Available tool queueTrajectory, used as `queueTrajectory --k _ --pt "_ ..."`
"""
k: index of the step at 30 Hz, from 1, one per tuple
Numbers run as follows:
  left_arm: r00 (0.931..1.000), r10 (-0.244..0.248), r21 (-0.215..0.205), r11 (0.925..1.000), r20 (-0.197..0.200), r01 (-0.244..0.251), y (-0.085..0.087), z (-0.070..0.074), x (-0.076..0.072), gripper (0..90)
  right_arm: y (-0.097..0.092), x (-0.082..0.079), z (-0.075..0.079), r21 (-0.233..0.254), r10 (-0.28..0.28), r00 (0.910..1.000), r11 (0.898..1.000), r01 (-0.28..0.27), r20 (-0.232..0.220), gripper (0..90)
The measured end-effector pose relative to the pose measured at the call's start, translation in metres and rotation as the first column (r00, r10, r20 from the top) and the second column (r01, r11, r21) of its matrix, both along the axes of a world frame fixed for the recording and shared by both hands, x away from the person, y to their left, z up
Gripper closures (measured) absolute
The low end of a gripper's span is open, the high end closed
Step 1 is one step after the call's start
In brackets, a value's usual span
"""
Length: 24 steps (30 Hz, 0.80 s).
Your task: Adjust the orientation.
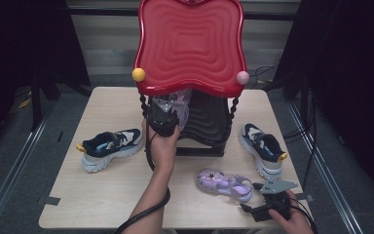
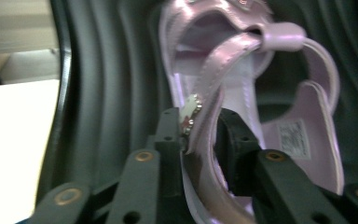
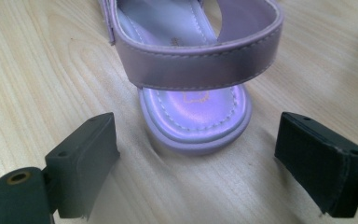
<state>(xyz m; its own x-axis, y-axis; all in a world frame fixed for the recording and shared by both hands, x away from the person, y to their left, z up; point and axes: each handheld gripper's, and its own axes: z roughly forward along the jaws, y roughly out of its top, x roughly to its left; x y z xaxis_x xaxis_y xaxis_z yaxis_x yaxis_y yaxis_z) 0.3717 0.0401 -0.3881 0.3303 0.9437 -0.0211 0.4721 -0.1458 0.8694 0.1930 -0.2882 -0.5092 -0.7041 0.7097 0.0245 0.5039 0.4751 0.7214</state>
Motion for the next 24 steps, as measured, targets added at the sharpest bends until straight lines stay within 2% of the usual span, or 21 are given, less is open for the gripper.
queueTrajectory --k 1,2,4,9,18,24 --pt "1.0000 0.000 0.000 1.0000 0.000 0.000 0.000 0.000 0.000 66.5 0.000 0.000 0.000 -0.001 -0.001 1.0000 1.000 0.001 0.000 12.2" --pt "0.9993 -0.039 0.014 0.9992 0.001 0.039 0.002 0.002 -0.002 65.2 0.000 0.000 0.000 -0.003 -0.001 1.0000 1.000 0.001 0.001 12.2" --pt "0.9993 -0.037 0.023 0.9991 0.003 0.037 0.004 0.004 -0.003 63.8 0.000 0.000 0.000 -0.001 0.000 1.0000 1.000 0.000 0.000 12.2" --pt "0.9976 -0.068 0.039 0.9969 0.008 0.068 0.006 0.003 -0.006 59.4 0.000 0.000 0.000 -0.003 -0.002 1.0000 1.000 0.002 0.000 12.2" --pt "0.9959 -0.090 0.039 0.9953 0.014 0.089 0.009 0.001 -0.006 54.7 0.000 0.000 0.000 0.000 0.000 1.0000 1.000 0.000 0.000 12.2" --pt "0.9951 -0.098 0.060 0.9935 0.018 0.096 0.010 0.002 -0.007 53.5 0.000 0.000 0.000 -0.002 -0.001 1.0000 1.000 0.001 0.000 12.2"
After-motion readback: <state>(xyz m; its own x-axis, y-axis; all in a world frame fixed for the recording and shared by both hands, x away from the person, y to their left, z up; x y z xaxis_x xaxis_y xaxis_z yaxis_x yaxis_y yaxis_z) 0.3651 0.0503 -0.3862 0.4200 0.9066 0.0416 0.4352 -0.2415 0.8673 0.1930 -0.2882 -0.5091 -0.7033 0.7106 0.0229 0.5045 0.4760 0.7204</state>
